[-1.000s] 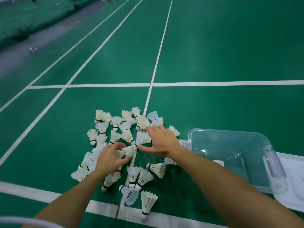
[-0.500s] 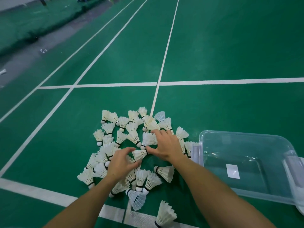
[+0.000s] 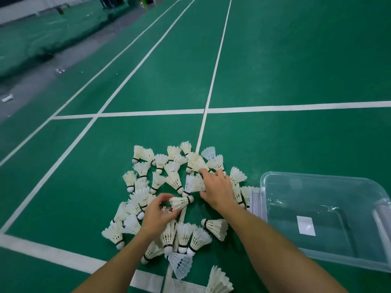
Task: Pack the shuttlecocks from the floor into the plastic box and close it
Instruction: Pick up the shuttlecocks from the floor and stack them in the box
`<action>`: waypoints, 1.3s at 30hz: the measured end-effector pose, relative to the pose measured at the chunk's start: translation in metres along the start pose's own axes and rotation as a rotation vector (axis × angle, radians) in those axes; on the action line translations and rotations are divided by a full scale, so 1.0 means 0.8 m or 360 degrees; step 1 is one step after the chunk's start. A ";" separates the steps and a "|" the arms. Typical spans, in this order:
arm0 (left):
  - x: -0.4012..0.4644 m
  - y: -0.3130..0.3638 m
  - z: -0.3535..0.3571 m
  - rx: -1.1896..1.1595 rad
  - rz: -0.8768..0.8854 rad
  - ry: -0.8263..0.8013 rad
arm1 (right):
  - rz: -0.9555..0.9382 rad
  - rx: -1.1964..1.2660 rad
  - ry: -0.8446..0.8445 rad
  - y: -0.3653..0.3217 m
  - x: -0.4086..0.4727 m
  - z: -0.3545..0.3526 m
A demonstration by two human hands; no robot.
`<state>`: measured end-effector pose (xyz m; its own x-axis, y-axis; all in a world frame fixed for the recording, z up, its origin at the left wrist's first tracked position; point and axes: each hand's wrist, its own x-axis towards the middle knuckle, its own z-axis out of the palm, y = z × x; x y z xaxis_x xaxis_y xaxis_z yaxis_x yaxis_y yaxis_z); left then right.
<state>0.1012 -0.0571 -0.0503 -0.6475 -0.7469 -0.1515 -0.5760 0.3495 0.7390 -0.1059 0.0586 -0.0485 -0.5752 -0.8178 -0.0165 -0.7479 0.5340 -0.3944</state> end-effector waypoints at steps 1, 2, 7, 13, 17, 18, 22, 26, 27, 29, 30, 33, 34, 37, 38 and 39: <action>0.002 0.000 -0.003 -0.0001 -0.0006 0.0000 | -0.0002 0.0043 0.0017 -0.002 0.000 -0.002; 0.004 0.001 -0.007 -0.0005 -0.0014 -0.0001 | -0.0007 0.0095 0.0036 -0.004 -0.001 -0.005; 0.006 0.020 -0.028 -0.0065 0.0027 0.0041 | -0.0033 0.0332 0.0112 -0.008 -0.014 -0.028; 0.006 0.081 -0.066 -0.0123 0.0228 0.0048 | -0.0154 0.0370 0.0104 0.000 -0.041 -0.117; 0.003 0.161 -0.068 -0.0197 0.0436 -0.0052 | -0.0198 0.0408 0.0110 0.021 -0.066 -0.211; 0.002 0.184 -0.063 -0.0203 0.0487 -0.0088 | -0.0198 0.0442 0.0123 0.029 -0.075 -0.237; -0.010 0.275 -0.027 -0.0231 0.0681 -0.0294 | -0.0155 0.0538 0.0214 0.080 -0.125 -0.335; -0.032 0.351 0.015 -0.0095 0.0861 -0.0587 | -0.0055 0.0511 0.0303 0.137 -0.191 -0.391; -0.036 0.363 0.025 -0.0047 0.0886 -0.0639 | -0.0002 0.0537 0.0308 0.149 -0.205 -0.396; -0.043 0.377 0.042 0.0014 0.0908 -0.0699 | 0.0123 0.0661 0.0314 0.172 -0.229 -0.395; -0.044 0.378 0.048 0.0040 0.0905 -0.0712 | 0.0199 0.0759 0.0314 0.182 -0.237 -0.389; -0.044 0.369 0.058 0.0097 0.0885 -0.0726 | 0.0407 0.0917 0.0277 0.209 -0.244 -0.350; -0.043 0.363 0.058 0.0115 0.0882 -0.0712 | 0.0453 0.0916 0.0252 0.215 -0.243 -0.334; -0.040 0.345 0.053 0.0115 0.0856 -0.0661 | 0.0509 0.0931 0.0163 0.226 -0.234 -0.283; -0.038 0.339 0.051 0.0108 0.0843 -0.0646 | 0.0502 0.0960 0.0152 0.227 -0.230 -0.267; -0.035 0.331 0.049 0.0108 0.0828 -0.0636 | 0.0496 0.0983 0.0145 0.227 -0.226 -0.251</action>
<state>-0.0528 0.0787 0.1235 -0.9778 -0.2076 -0.0273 -0.1592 0.6528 0.7407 -0.2045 0.3464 0.0670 -0.7782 -0.6106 -0.1471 -0.2338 0.4990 -0.8345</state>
